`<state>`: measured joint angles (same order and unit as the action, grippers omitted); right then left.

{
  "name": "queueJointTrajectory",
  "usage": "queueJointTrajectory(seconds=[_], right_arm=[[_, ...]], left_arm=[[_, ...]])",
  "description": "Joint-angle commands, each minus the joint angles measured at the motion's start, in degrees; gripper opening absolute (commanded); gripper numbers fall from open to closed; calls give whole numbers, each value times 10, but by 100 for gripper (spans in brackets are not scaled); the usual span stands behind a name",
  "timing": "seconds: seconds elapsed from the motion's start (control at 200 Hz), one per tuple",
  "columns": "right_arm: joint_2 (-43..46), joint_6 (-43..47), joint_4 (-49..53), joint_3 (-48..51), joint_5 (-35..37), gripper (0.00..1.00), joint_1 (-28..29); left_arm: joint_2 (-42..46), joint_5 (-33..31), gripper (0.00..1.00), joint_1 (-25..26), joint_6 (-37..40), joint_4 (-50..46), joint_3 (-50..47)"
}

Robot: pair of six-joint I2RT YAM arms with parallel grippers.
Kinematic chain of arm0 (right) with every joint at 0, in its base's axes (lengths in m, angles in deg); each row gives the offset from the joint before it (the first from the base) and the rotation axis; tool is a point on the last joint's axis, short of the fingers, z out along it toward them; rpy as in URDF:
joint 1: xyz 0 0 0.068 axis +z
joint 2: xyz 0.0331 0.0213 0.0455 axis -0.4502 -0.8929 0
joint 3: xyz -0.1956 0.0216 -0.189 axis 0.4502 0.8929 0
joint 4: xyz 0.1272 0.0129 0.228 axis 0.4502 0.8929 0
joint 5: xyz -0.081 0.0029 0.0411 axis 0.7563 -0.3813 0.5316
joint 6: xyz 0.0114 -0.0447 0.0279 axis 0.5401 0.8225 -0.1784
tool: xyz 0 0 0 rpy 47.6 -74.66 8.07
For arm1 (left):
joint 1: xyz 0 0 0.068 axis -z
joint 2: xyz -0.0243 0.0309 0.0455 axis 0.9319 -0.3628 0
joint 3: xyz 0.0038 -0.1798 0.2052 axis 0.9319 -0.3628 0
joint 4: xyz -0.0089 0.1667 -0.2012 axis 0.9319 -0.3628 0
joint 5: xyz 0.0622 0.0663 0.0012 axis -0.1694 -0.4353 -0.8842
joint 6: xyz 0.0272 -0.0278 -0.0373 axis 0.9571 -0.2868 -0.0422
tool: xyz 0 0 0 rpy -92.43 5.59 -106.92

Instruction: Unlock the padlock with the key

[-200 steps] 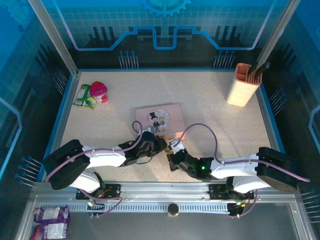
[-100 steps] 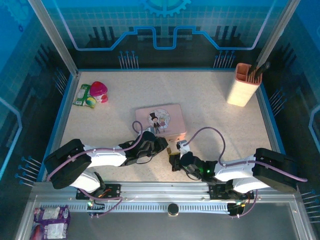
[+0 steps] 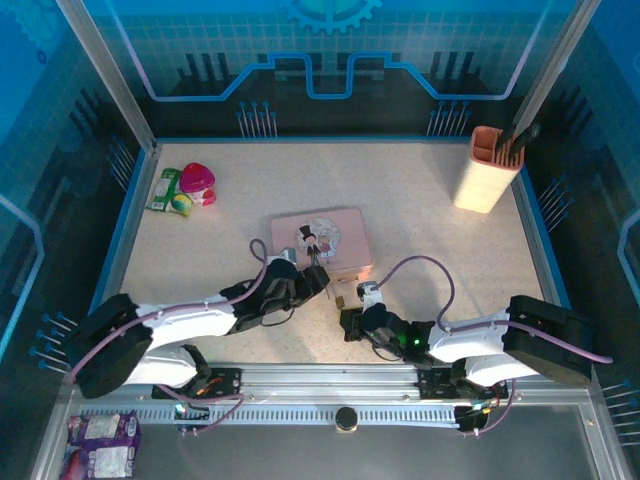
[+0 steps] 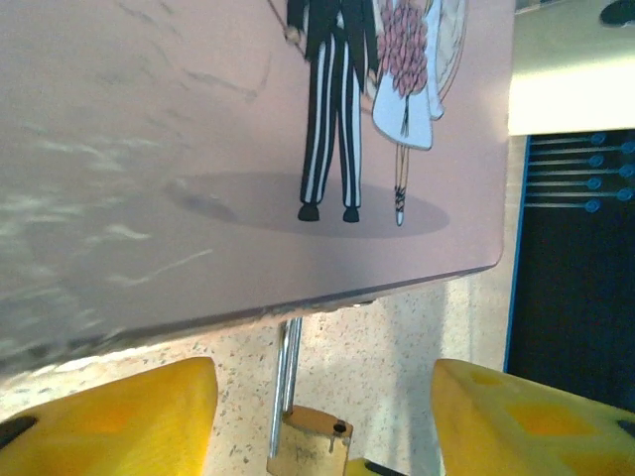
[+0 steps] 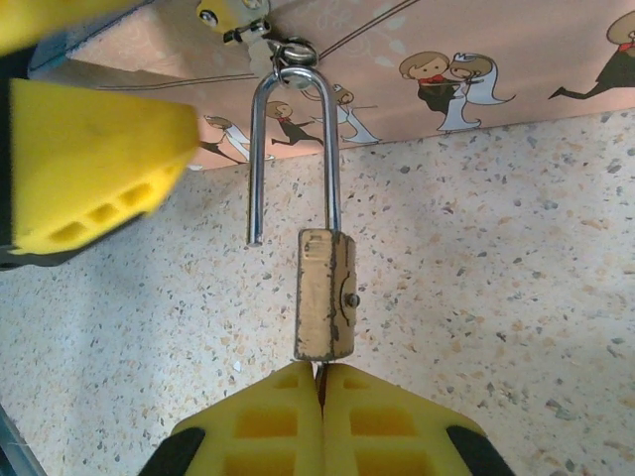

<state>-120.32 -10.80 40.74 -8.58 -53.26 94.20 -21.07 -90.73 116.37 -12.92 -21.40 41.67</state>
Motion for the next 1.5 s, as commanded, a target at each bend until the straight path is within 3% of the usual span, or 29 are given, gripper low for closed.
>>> queueJointTrajectory(seconds=[0.0, 0.255, 0.39, 0.56, 0.735, 0.936, 1.041, 1.261, 1.496], right_arm=[[-17, -28, 33, -10, 21, 0, -6], [-61, -54, -18, 1, -18, 0, -30], [-70, -54, -10, -8, -30, 11, -33], [-60, -36, 0, -14, -44, 32, -35], [1, -18, 85, -21, -28, 44, -40], [86, 76, 198, -48, -60, 50, -77], [91, 125, 226, -67, -115, 50, -117], [46, 188, 159, -83, -234, 51, -183], [-27, 243, 132, -117, -272, 54, -199]], left_arm=[[56, -23, 62, -14, 48, -61, -22], [212, -86, 68, -23, 169, -206, -7], [248, -92, 75, -55, 229, -233, 5], [215, -63, 80, -119, 299, -267, 43], [189, -37, 84, -166, 351, -262, 54], [137, 28, 85, -205, 381, -240, 58], [107, 52, 85, -216, 391, -227, 62], [45, 114, 83, -234, 387, -172, 61], [24, 124, 82, -236, 390, -153, 57]])
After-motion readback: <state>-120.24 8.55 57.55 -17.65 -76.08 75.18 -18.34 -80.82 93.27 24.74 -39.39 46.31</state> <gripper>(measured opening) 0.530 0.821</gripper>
